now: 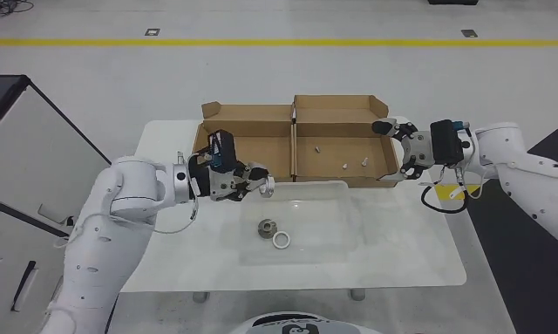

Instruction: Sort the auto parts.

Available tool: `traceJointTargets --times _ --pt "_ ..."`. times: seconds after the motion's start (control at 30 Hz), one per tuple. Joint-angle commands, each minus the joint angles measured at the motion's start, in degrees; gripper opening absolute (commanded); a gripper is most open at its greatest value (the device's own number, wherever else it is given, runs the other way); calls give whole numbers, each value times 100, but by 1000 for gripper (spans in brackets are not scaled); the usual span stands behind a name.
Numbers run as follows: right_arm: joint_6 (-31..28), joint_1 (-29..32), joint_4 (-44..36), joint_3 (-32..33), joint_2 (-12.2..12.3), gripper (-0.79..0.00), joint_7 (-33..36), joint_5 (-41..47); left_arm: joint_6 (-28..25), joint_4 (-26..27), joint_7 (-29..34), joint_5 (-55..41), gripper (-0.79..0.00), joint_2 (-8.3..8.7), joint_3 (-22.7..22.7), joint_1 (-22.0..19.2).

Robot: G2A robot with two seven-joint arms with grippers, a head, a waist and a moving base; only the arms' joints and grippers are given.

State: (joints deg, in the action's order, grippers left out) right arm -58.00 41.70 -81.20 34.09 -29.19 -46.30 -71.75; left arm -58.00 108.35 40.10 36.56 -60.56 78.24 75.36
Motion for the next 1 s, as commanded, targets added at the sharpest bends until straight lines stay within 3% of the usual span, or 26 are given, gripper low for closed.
traceJointTargets --times 0.0,0.97 --pt "0 0 1 0 0 0 0 0 -1 56 -212 -156 -785 70 -13 -59" --pt "0 0 1 0 0 0 0 0 -1 61 -384 -296 -785 101 -32 -58"
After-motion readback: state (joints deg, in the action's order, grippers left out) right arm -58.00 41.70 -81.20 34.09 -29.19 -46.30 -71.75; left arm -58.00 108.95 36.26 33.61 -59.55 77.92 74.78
